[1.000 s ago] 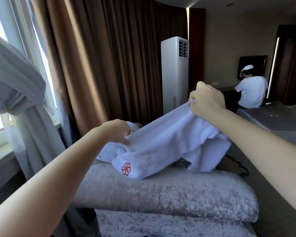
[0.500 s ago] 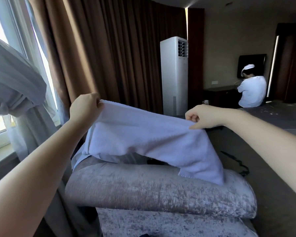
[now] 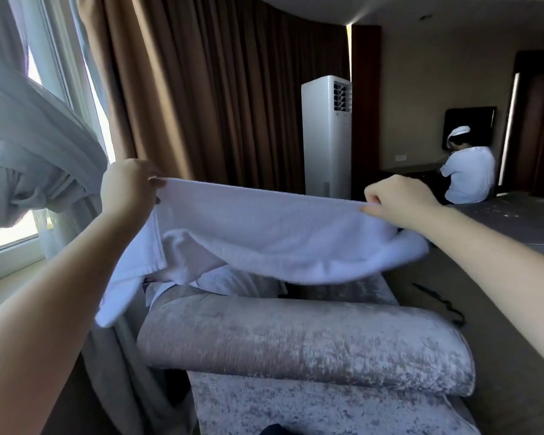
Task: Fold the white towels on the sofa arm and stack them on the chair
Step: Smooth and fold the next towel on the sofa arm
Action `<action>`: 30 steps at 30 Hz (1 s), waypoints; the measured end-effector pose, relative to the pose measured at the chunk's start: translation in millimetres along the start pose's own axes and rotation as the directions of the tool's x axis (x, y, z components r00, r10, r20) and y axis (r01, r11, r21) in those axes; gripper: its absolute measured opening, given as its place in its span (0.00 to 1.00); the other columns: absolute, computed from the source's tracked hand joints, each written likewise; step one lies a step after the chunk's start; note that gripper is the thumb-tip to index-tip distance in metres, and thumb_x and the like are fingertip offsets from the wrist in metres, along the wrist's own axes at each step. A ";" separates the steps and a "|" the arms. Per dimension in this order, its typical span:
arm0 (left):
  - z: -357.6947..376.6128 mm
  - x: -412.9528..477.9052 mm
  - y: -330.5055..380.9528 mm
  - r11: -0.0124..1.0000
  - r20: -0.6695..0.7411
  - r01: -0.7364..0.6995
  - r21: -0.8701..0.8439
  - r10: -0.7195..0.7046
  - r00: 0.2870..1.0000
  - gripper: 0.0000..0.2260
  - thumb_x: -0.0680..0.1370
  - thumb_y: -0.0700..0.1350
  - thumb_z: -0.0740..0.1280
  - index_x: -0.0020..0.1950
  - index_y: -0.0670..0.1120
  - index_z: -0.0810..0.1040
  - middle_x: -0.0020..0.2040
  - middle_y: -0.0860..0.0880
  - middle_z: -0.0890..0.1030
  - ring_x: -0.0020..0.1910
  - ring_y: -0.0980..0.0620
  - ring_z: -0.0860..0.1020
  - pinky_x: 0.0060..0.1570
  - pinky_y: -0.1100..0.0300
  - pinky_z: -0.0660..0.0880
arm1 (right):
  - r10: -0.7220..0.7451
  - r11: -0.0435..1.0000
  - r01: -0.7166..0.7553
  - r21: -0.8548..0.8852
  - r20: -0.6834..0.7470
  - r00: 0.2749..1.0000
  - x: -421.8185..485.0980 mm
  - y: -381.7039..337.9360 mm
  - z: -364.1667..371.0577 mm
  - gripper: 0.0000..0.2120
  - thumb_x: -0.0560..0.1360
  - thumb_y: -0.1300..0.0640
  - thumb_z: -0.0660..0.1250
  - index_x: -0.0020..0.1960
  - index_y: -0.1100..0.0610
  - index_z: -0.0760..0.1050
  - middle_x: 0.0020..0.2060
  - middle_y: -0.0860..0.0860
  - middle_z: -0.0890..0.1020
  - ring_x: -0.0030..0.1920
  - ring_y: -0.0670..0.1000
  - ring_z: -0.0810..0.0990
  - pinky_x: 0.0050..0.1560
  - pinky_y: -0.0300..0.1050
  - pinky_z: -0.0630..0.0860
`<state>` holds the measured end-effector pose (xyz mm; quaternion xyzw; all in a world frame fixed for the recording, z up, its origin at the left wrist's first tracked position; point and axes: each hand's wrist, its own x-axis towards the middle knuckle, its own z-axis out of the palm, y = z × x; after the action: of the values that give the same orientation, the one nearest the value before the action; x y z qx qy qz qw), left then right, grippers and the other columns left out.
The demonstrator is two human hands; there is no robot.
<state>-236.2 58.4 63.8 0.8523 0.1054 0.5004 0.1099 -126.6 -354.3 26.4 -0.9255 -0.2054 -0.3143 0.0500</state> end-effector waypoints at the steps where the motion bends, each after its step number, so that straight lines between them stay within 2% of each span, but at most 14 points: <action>1: -1.9 -1.5 -1.2 1.000 -0.022 -0.006 0.014 0.007 1.000 0.06 0.75 0.36 0.67 0.46 0.42 0.84 0.37 0.45 0.84 0.32 0.44 0.81 0.37 0.60 0.70 | 0.044 0.998 -0.043 0.035 -0.047 0.998 0.3 2.9 -3.9 0.17 0.75 0.50 0.67 0.33 0.53 0.64 0.30 0.49 0.71 0.34 0.55 0.71 0.30 0.44 0.59; 3: -4.7 -3.7 -7.2 0.999 -0.060 -0.011 0.030 0.013 0.998 0.07 0.75 0.35 0.67 0.46 0.43 0.84 0.36 0.43 0.84 0.39 0.41 0.80 0.40 0.56 0.73 | 0.113 0.992 -0.108 0.063 -0.087 0.990 0.5 8.5 -11.5 0.12 0.76 0.53 0.67 0.38 0.52 0.66 0.33 0.51 0.72 0.37 0.58 0.72 0.33 0.45 0.62; 5: -7.1 -4.5 -13.5 1.000 -0.053 -0.006 0.002 0.006 0.999 0.08 0.74 0.36 0.67 0.47 0.43 0.84 0.37 0.43 0.84 0.41 0.41 0.81 0.43 0.52 0.77 | 0.144 0.989 -0.139 0.058 -0.088 0.986 -2.1 9.4 -14.9 0.08 0.77 0.57 0.65 0.43 0.54 0.67 0.37 0.55 0.75 0.39 0.59 0.73 0.35 0.47 0.64; 8: -12.2 -7.1 -15.5 1.000 -0.081 0.014 -0.004 -0.014 0.997 0.09 0.75 0.39 0.65 0.50 0.45 0.84 0.41 0.41 0.84 0.42 0.39 0.81 0.45 0.50 0.78 | 0.218 0.965 -0.165 0.206 -0.270 0.938 -7.4 6.3 -20.6 0.01 0.78 0.60 0.60 0.47 0.57 0.70 0.41 0.56 0.75 0.42 0.61 0.73 0.37 0.50 0.68; 12: -20.3 -13.2 -10.7 0.999 -0.195 -0.013 0.040 0.021 0.981 0.11 0.76 0.36 0.63 0.54 0.42 0.83 0.46 0.38 0.84 0.47 0.37 0.80 0.45 0.52 0.72 | 0.303 0.915 -0.132 0.382 -0.432 0.850 -16.1 -3.7 -30.7 0.08 0.78 0.60 0.57 0.52 0.58 0.74 0.49 0.58 0.76 0.47 0.64 0.74 0.43 0.56 0.72; 16: -29.6 -19.5 -8.1 0.991 -0.294 -0.085 0.101 0.111 0.949 0.12 0.75 0.34 0.60 0.54 0.38 0.80 0.49 0.35 0.80 0.46 0.33 0.77 0.43 0.46 0.69 | 0.288 0.910 -0.044 0.413 -0.551 0.783 -28.4 -5.2 -31.2 0.08 0.77 0.62 0.57 0.51 0.58 0.75 0.51 0.57 0.75 0.44 0.63 0.75 0.41 0.56 0.72; 18: -28.7 -19.7 -7.4 0.987 -0.285 -0.091 0.129 0.125 0.951 0.11 0.76 0.34 0.60 0.55 0.38 0.78 0.51 0.35 0.79 0.46 0.33 0.76 0.42 0.45 0.69 | 0.304 0.906 -0.055 0.419 -0.557 0.772 -33.1 -4.8 -31.8 0.09 0.77 0.63 0.57 0.51 0.59 0.76 0.52 0.57 0.75 0.43 0.61 0.74 0.41 0.53 0.71; 21: -21.9 -21.4 -9.3 0.983 -0.291 -0.107 0.147 0.146 0.946 0.09 0.77 0.36 0.60 0.54 0.37 0.77 0.50 0.35 0.78 0.44 0.33 0.76 0.40 0.45 0.68 | 0.359 0.880 -0.067 0.471 -0.565 0.742 -40.5 -0.1 -29.3 0.09 0.77 0.63 0.58 0.51 0.60 0.77 0.54 0.57 0.75 0.44 0.56 0.73 0.40 0.45 0.63; 24: -11.7 -21.6 -7.7 0.985 -0.350 -0.127 0.121 0.162 0.922 0.08 0.79 0.39 0.60 0.53 0.37 0.76 0.50 0.37 0.78 0.43 0.34 0.75 0.39 0.46 0.68 | 0.354 0.877 -0.009 0.480 -0.633 0.689 -42.5 8.0 -25.3 0.08 0.77 0.62 0.59 0.51 0.61 0.77 0.54 0.58 0.75 0.47 0.55 0.74 0.43 0.46 0.67; 26: 0.6 -19.7 -5.0 0.983 -0.340 -0.132 0.124 0.167 0.925 0.08 0.80 0.40 0.60 0.53 0.37 0.75 0.50 0.37 0.77 0.43 0.34 0.75 0.38 0.46 0.68 | 0.335 0.885 0.006 0.466 -0.646 0.686 -38.7 13.4 -17.3 0.08 0.77 0.64 0.59 0.51 0.62 0.76 0.53 0.60 0.75 0.47 0.55 0.74 0.44 0.46 0.68; 30: 40.2 -17.8 -7.3 0.982 -0.205 -0.111 0.150 0.141 0.969 0.06 0.80 0.39 0.60 0.51 0.36 0.73 0.50 0.35 0.76 0.44 0.32 0.75 0.36 0.47 0.64 | 0.352 0.893 -0.111 0.436 -0.522 0.777 -29.4 24.0 18.2 0.06 0.78 0.65 0.59 0.50 0.61 0.75 0.51 0.60 0.74 0.45 0.61 0.74 0.40 0.49 0.66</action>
<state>-210.0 56.9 27.8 0.8038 0.0963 0.5870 0.0068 -127.7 -382.4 -4.9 -0.7725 -0.1189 -0.5300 0.3290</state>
